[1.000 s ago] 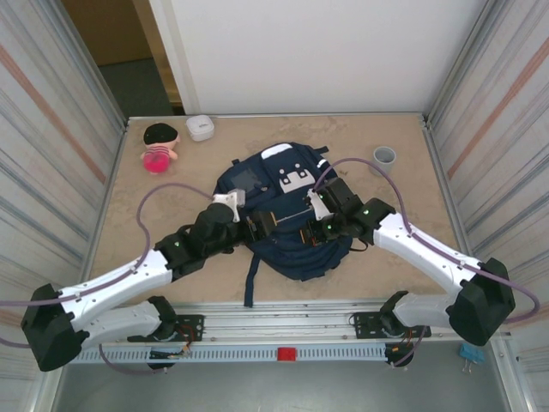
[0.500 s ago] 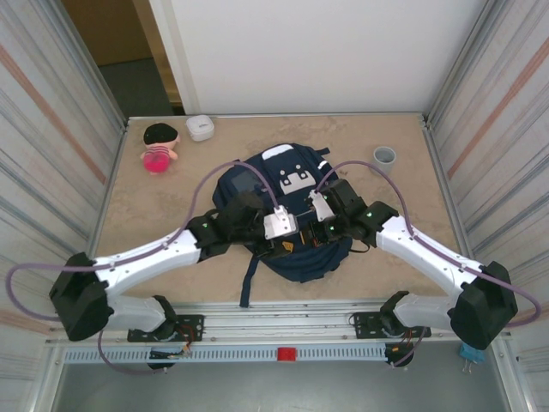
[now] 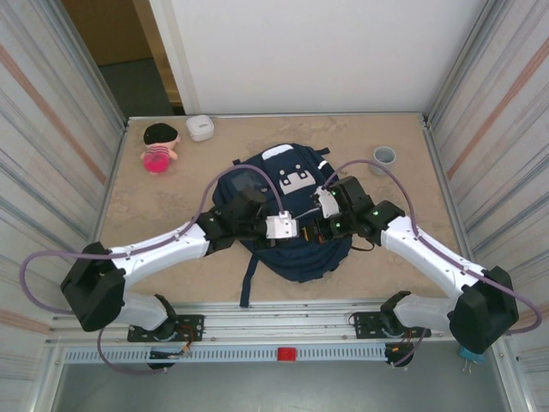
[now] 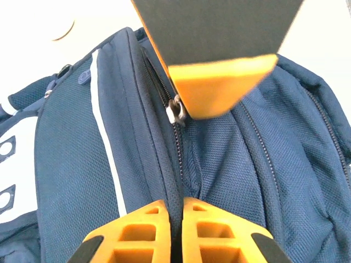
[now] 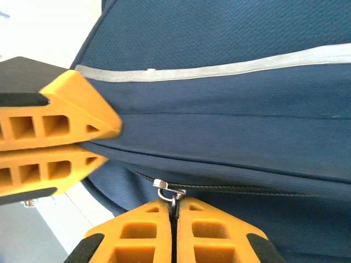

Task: Pack books, pencil case, and school supplies into a backpack

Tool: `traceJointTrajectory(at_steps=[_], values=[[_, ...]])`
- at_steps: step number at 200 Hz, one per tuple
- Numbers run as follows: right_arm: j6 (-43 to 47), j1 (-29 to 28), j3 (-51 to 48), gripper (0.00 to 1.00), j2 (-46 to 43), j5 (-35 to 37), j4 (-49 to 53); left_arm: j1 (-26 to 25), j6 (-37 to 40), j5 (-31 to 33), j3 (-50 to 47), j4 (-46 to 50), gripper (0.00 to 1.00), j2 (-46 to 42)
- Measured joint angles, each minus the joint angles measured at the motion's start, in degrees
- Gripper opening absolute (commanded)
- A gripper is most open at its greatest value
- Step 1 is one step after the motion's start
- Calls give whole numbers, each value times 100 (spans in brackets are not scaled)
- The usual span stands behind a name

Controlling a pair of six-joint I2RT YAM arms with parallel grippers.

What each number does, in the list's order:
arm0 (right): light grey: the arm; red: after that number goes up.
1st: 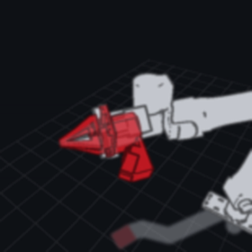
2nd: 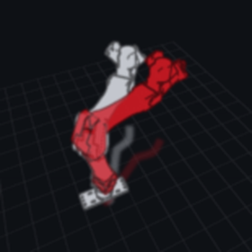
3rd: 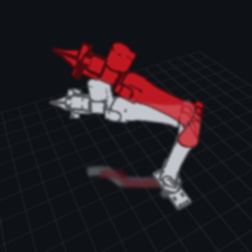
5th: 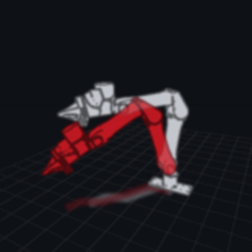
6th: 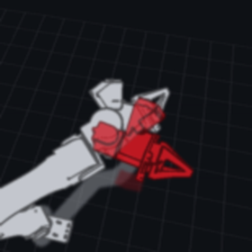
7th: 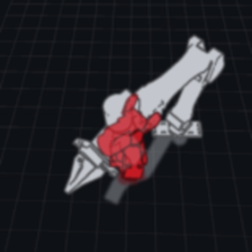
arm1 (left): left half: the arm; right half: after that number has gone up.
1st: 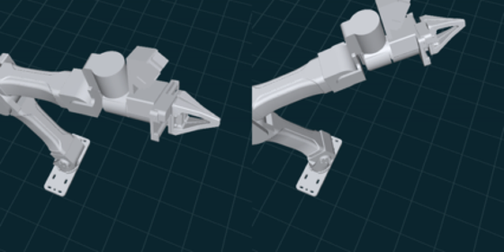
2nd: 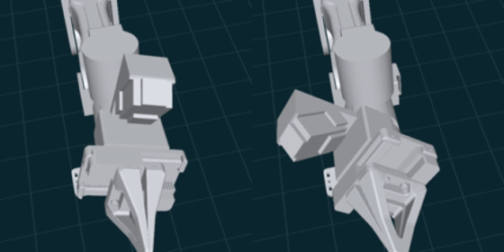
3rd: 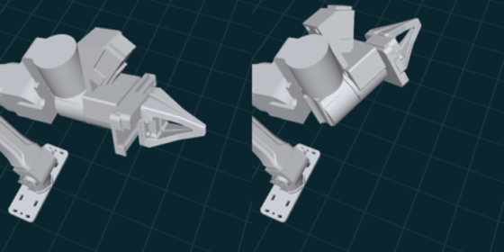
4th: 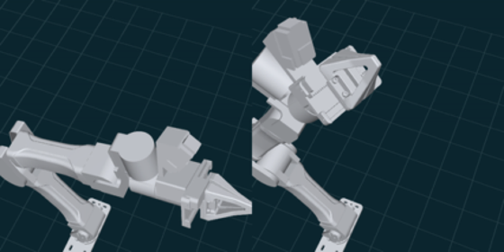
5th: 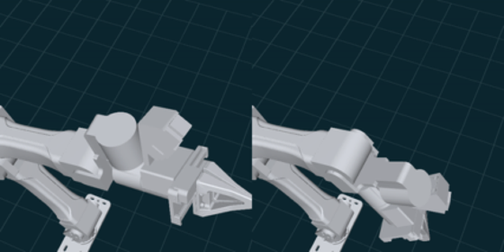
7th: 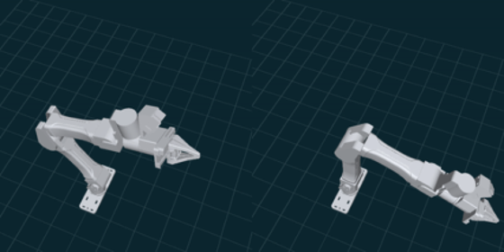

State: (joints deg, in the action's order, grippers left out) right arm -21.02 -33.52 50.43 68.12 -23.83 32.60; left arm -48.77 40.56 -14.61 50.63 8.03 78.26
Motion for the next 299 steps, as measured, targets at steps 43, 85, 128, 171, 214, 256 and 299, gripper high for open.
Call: traceJointTrajectory(at_steps=[43,85,128,171,214,256,299], values=[[111,-44,0,0,11,-142,-39,308,328,-42,-181,431,9,-470],[-31,-546,-7,0,15,-260,-306,348,96,439,-315,809,71,-911],[-396,-560,-72,0,15,-597,-577,-254,-1189,398,-575,-83,74,-1818],[-444,-560,-74,0,44,-623,-603,-306,-916,568,-452,-273,72,-1021],[-444,-562,-74,0,52,-553,-588,-295,219,387,398,717,21,101],[-442,-378,-109,0,2,-496,-581,59,647,-90,411,920,17,-50],[-415,-118,-326,0,-229,-544,-597,658,994,-289,42,1397,36,-758]])
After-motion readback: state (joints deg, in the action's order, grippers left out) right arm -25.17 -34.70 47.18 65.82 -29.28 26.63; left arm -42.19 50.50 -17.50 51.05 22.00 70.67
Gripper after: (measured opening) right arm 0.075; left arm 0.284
